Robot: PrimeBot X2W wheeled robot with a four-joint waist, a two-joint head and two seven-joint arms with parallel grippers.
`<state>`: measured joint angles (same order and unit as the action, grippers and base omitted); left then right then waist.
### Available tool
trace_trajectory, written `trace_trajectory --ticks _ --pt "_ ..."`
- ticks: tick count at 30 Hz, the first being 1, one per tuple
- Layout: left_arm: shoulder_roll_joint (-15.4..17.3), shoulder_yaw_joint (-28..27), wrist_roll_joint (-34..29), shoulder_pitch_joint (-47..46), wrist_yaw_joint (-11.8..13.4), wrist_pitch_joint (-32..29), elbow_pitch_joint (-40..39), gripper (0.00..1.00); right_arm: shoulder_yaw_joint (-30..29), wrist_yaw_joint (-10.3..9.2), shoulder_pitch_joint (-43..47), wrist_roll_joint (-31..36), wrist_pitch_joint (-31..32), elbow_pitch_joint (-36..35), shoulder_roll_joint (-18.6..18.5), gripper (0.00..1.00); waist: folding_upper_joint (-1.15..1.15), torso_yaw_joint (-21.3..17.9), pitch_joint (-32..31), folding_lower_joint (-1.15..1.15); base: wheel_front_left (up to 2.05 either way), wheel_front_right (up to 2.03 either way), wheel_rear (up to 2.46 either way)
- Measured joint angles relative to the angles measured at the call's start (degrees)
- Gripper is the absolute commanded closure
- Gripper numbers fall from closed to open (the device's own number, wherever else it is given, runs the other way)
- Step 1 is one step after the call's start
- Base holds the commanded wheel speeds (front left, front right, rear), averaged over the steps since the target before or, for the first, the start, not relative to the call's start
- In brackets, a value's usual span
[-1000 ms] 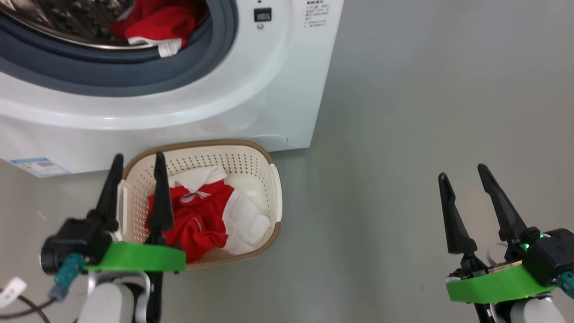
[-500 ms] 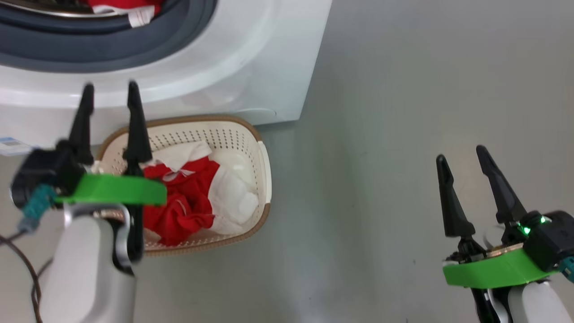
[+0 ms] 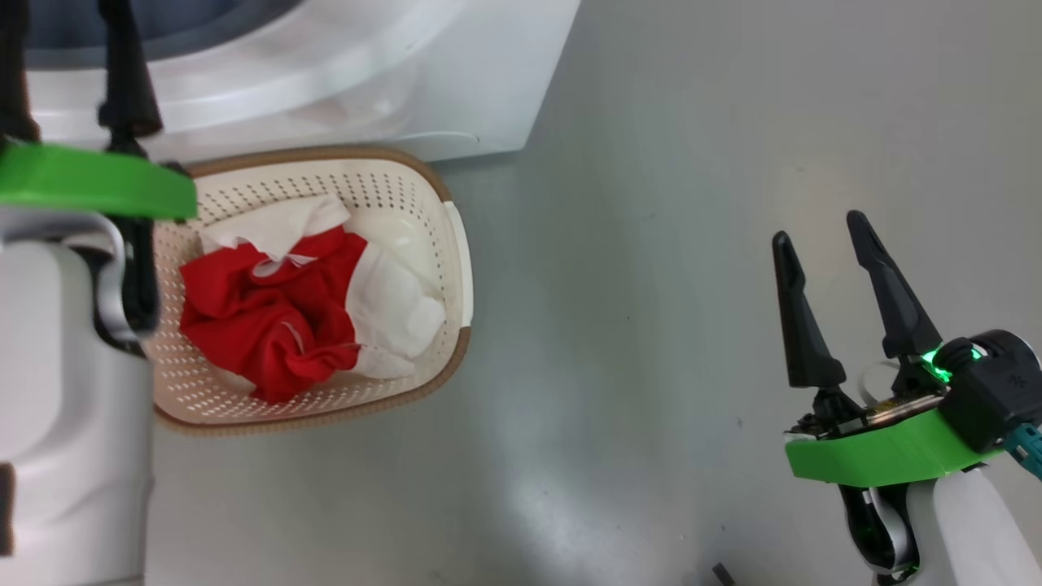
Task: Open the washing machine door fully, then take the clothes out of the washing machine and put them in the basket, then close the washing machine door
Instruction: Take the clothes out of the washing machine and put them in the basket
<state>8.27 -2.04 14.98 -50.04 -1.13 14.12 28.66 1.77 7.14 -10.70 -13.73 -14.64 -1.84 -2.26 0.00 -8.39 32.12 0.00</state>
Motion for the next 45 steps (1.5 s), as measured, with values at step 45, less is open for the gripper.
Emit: trace_trajectory --ticks 45 --pt "7.79 0.29 5.03 -30.30 -1.76 -20.63 36.89 0.00 6.37 0.00 -2.92 -2.94 0.00 3.68 -0.04 0.00 0.00 -8.57 5.48 0.00 0.00 0.00 0.00"
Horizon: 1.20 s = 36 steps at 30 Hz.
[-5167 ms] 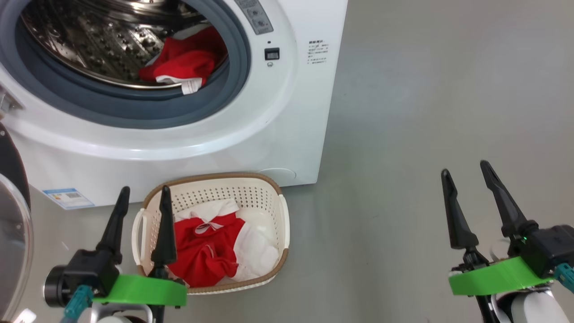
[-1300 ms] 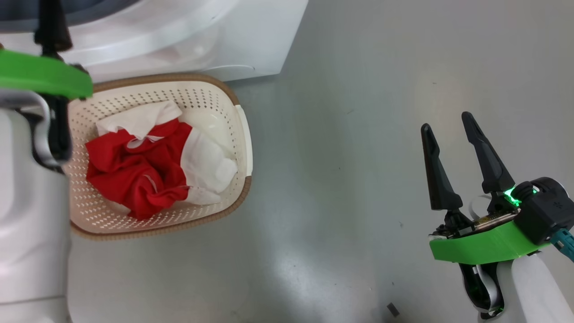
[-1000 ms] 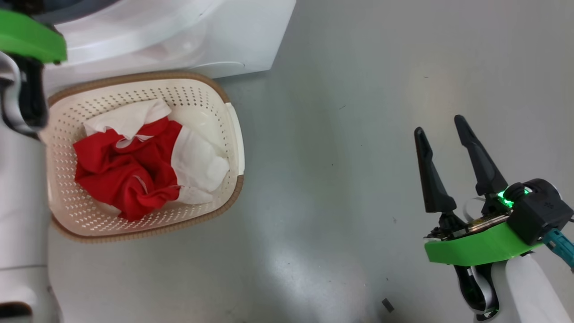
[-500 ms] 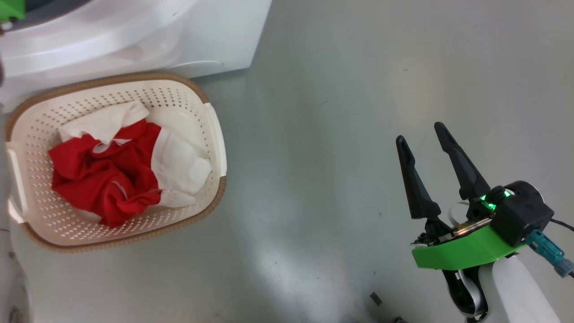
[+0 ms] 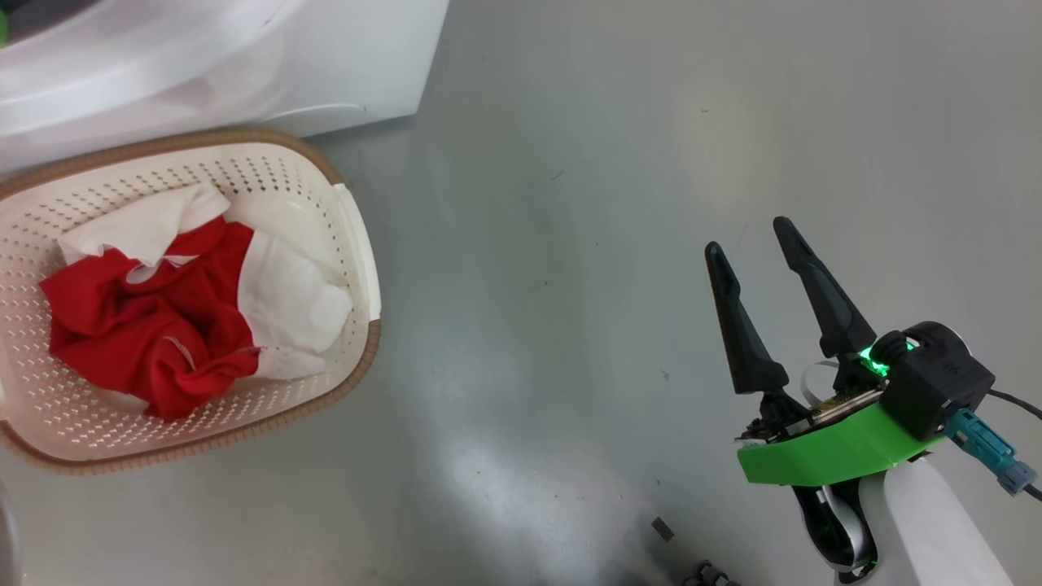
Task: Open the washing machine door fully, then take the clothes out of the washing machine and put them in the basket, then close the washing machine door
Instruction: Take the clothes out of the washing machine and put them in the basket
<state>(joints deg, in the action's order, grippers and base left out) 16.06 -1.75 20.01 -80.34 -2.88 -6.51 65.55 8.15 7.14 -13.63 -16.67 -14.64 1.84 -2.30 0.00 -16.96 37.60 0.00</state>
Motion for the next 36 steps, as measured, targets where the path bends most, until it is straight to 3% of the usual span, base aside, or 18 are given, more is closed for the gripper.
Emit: trace_trajectory --ticks 12,13,14,24,36 --pt "0.54 1.34 0.19 0.01 -0.14 -0.71 2.93 0.00 0.40 0.00 -0.99 -0.52 -0.01 0.22 0.01 0.00 0.00 -0.73 0.65 0.00 0.00 0.00 0.00" --pt "0.63 1.49 0.19 0.01 -0.19 -0.64 3.02 0.62 0.41 0.00 -0.99 -0.53 0.00 0.23 0.01 0.00 0.00 -0.79 0.67 0.00 0.00 0.00 0.00" --pt "0.69 1.64 0.19 0.00 -0.25 -0.43 3.10 1.00 0.42 0.00 -0.99 -0.55 -0.01 0.25 0.01 0.00 0.00 -0.83 0.68 0.00 0.00 0.00 0.00" --pt "0.64 3.36 0.16 -0.14 -0.79 1.82 3.74 1.00 0.53 0.00 -1.03 -0.59 -0.01 0.43 0.01 0.00 0.00 -0.64 0.69 0.00 0.00 0.00 0.00" --pt "0.83 3.22 1.76 1.14 -2.64 12.10 0.93 1.00 0.19 0.00 -1.05 -0.66 0.00 0.58 0.00 0.00 0.00 1.07 0.40 0.00 0.00 0.00 0.00"
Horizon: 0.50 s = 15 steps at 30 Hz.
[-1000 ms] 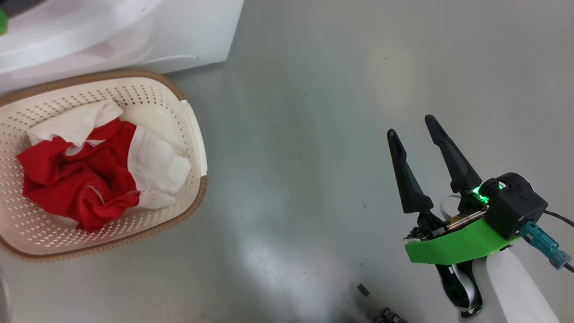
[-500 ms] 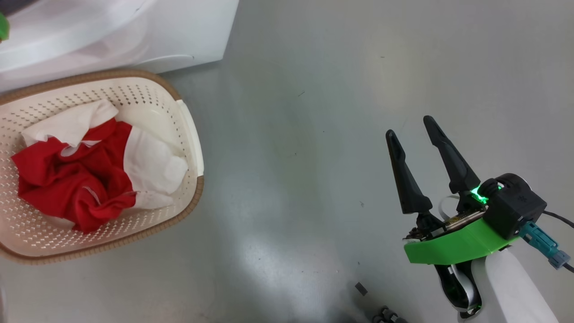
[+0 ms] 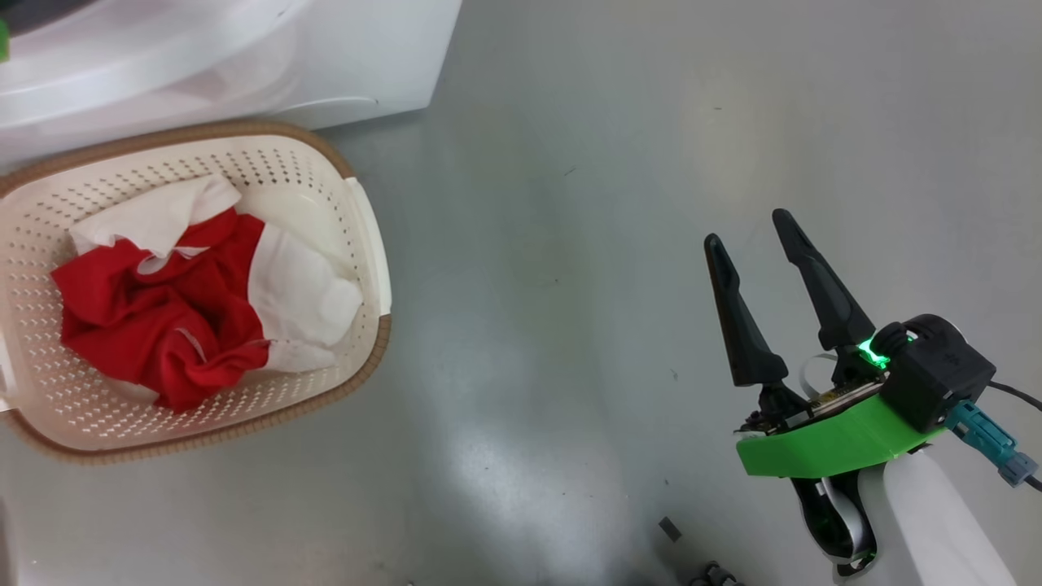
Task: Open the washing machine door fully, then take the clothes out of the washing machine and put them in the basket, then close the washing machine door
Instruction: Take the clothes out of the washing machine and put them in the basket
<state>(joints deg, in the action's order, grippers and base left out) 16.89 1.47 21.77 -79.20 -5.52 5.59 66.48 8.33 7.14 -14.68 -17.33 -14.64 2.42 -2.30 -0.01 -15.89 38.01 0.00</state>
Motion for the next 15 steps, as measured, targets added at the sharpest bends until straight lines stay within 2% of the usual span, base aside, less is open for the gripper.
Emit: trace_trajectory --ticks 7,15 --pt "0.33 -0.05 0.53 3.95 -0.56 6.43 -4.07 1.00 -0.27 0.00 -0.01 0.01 0.00 0.03 -0.01 0.00 0.00 1.06 -0.58 0.00 0.00 0.00 0.00" --pt "0.22 -0.42 0.51 10.28 -0.51 8.72 -13.89 1.00 -0.43 0.00 -0.01 0.10 -0.01 0.19 -0.02 0.00 0.00 2.18 -1.79 0.00 0.00 0.00 0.00"
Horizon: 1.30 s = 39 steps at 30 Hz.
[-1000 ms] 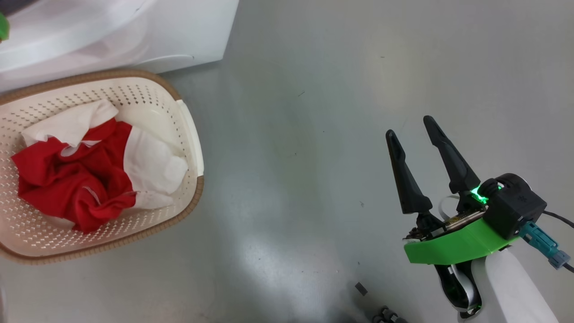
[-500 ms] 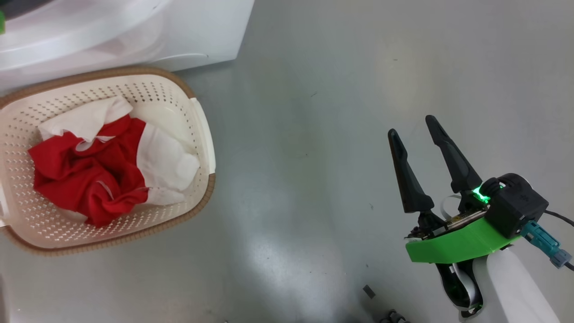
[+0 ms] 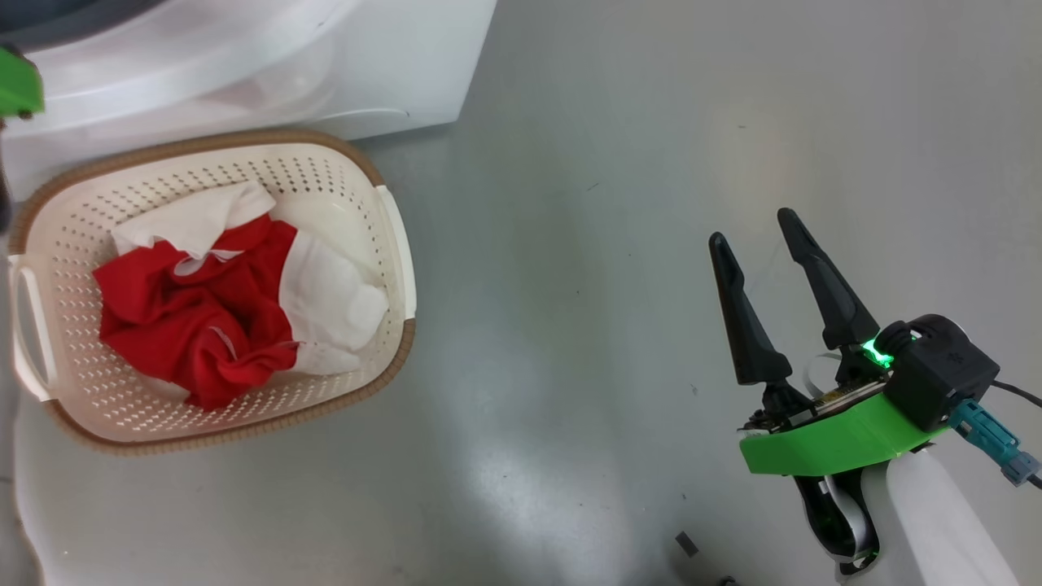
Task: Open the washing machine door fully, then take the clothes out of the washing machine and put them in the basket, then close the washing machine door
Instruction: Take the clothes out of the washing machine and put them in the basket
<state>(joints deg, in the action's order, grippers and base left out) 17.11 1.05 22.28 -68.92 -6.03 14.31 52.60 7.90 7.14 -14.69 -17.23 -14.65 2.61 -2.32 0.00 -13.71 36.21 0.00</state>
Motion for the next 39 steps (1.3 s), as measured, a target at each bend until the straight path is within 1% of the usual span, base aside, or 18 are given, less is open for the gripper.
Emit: trace_trajectory --ticks 8,13,16,19,27,34,39 --pt "-0.52 -0.89 -0.12 9.82 1.10 0.25 -11.73 1.00 -1.25 0.00 0.03 0.46 0.01 0.05 -0.09 0.00 0.00 0.98 -2.02 0.00 0.00 0.00 0.00" --pt "-2.33 -0.92 -0.23 15.53 1.67 0.40 -18.38 1.00 -1.78 0.00 0.15 0.75 0.00 0.01 -0.13 0.00 0.00 2.00 -3.41 0.00 0.00 0.00 0.00" --pt "-2.74 -0.78 -0.80 18.94 2.08 0.40 -21.43 1.00 -2.07 0.00 0.43 0.89 0.00 -0.07 -0.13 0.00 0.00 2.61 -4.47 0.00 0.00 0.00 0.00" --pt "-3.61 -0.68 -1.19 22.06 2.99 0.41 -24.85 1.00 -2.60 0.00 0.49 1.19 0.01 -0.08 -0.13 0.00 0.00 3.18 -5.66 0.00 0.00 0.00 0.00" --pt "-4.41 -0.22 -1.23 28.90 3.80 0.40 -30.20 1.00 -3.38 0.00 2.06 1.70 0.01 -0.09 -0.16 0.00 0.00 4.54 -8.39 0.00 0.00 0.00 0.00" --pt "-6.09 0.43 -1.16 34.65 4.55 0.40 -34.53 1.00 -4.17 0.00 2.86 1.77 0.01 -0.27 -0.15 0.00 0.00 6.08 -10.66 0.00 0.00 0.00 0.00" --pt "-8.00 0.66 -0.93 38.84 4.57 0.40 -38.29 1.00 -5.54 0.00 4.27 2.65 0.01 -0.59 -0.22 0.00 0.00 7.75 -12.44 0.00 0.00 0.00 0.00"
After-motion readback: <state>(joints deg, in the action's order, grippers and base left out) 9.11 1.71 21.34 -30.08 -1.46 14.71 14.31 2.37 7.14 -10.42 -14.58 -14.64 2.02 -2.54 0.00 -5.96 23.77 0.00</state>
